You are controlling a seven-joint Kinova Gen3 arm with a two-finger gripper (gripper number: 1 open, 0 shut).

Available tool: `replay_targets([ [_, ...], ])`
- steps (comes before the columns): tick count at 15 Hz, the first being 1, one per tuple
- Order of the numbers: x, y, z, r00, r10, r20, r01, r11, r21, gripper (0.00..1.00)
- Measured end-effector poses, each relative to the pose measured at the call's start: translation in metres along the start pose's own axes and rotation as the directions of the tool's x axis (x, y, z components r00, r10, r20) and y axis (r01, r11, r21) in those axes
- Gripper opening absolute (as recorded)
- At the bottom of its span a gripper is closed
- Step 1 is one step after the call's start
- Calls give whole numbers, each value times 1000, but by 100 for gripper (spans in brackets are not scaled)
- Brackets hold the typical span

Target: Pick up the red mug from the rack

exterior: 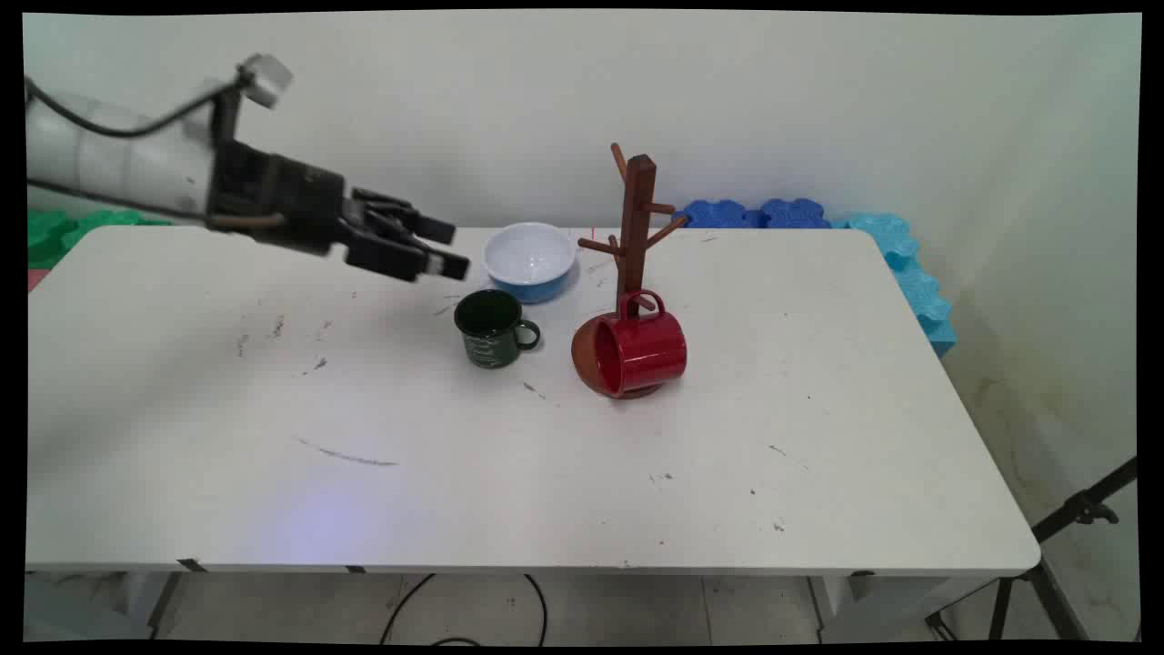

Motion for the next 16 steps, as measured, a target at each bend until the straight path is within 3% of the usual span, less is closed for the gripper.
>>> replay_targets([
  [8,-32,27,71,998,-59,30,59,998,24,100],
  [16,-57,38,137,993,-118,12,118,992,47,100],
])
